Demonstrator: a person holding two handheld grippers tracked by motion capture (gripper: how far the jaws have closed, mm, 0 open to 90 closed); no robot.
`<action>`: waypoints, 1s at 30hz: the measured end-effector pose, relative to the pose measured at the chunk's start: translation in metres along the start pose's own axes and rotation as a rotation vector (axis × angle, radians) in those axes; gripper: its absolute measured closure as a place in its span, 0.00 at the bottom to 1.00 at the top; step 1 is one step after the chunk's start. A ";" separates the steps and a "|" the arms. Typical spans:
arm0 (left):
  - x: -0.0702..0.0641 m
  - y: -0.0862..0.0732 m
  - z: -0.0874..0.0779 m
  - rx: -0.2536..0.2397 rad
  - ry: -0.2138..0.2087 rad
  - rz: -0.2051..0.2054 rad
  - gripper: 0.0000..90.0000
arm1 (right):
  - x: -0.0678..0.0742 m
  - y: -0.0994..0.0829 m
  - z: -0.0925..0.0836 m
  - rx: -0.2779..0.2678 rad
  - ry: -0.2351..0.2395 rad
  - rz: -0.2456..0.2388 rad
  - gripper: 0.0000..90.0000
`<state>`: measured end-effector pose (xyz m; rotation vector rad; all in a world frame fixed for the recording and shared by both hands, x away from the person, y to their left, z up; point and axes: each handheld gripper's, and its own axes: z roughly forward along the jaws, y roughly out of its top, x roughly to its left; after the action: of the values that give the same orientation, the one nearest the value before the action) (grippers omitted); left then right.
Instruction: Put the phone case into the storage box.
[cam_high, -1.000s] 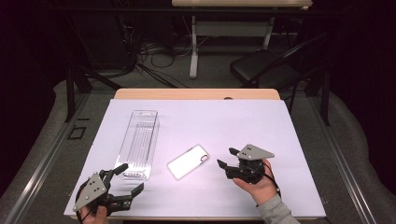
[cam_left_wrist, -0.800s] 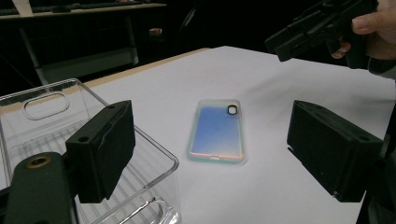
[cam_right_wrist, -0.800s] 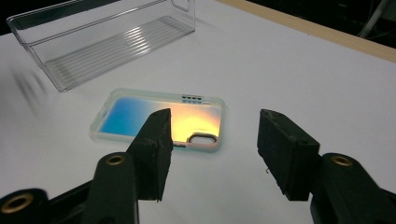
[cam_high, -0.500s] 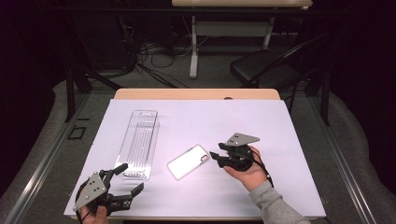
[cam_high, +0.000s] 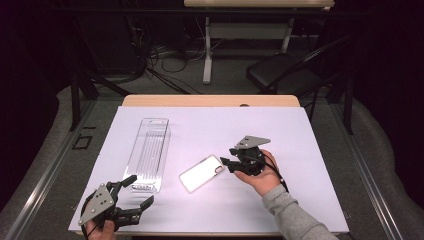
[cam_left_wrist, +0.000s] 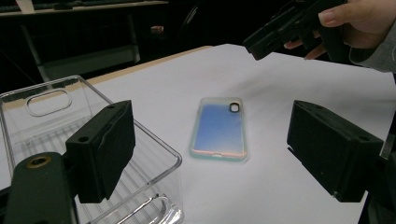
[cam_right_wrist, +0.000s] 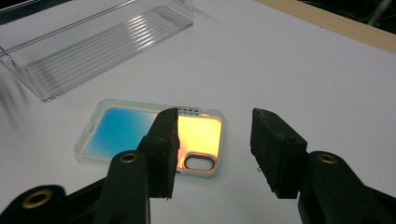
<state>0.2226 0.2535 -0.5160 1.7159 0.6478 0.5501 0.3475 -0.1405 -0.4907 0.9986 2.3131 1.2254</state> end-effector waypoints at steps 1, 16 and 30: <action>0.000 0.000 0.000 0.000 0.000 -0.001 0.17 | 0.000 0.000 0.002 0.003 -0.004 -0.002 0.58; 0.000 -0.001 0.000 0.004 0.005 -0.003 0.17 | -0.004 0.004 0.022 0.063 -0.036 0.004 0.59; 0.000 -0.001 0.001 0.006 0.003 -0.007 0.17 | -0.003 0.011 0.028 0.107 -0.029 0.008 0.59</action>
<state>0.2228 0.2531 -0.5170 1.7186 0.6579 0.5464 0.3704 -0.1219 -0.4983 1.0550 2.3756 1.0924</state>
